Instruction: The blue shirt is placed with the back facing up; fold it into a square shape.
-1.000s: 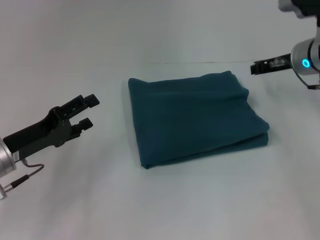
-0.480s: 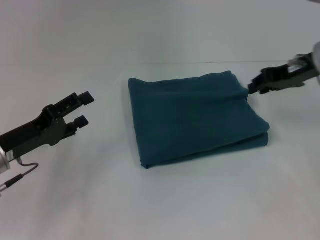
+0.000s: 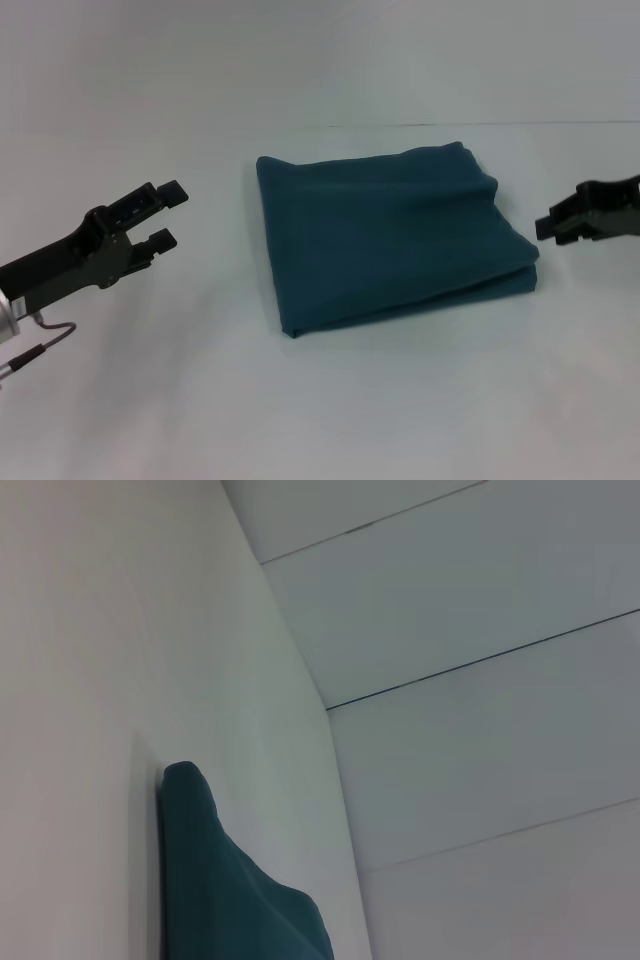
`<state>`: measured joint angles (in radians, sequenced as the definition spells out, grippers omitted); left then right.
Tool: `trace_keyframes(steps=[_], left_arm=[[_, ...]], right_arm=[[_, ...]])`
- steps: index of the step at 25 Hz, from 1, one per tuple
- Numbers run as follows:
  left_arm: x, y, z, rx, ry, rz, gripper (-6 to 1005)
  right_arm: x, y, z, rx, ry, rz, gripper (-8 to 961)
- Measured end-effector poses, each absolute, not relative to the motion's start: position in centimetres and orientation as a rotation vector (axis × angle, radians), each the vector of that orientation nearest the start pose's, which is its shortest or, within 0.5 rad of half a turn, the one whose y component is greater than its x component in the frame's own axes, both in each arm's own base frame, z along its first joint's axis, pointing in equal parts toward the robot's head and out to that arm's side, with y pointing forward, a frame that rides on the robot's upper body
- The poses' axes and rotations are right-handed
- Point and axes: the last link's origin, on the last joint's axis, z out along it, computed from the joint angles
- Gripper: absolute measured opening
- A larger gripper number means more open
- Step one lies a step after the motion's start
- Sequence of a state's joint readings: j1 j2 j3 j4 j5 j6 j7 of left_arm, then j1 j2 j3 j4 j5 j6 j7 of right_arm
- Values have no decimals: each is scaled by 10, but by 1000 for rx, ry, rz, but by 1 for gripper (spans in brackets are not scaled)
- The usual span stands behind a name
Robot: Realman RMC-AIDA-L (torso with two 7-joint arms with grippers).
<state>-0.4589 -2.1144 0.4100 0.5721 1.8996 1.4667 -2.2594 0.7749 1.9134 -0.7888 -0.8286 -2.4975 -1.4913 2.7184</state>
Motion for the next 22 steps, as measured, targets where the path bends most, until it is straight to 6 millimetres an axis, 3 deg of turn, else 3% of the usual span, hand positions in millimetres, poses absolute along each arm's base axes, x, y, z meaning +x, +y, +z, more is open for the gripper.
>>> trace_keyframes(steps=[7,22], left_arm=[[-299,326,15,2053,2182,1406,949],[-301,324,15,2046,2188,1410,950]], right_arm=[[257,408,57,-2142,1765,69,300],[252,412,42,-2155,1723,82,294]])
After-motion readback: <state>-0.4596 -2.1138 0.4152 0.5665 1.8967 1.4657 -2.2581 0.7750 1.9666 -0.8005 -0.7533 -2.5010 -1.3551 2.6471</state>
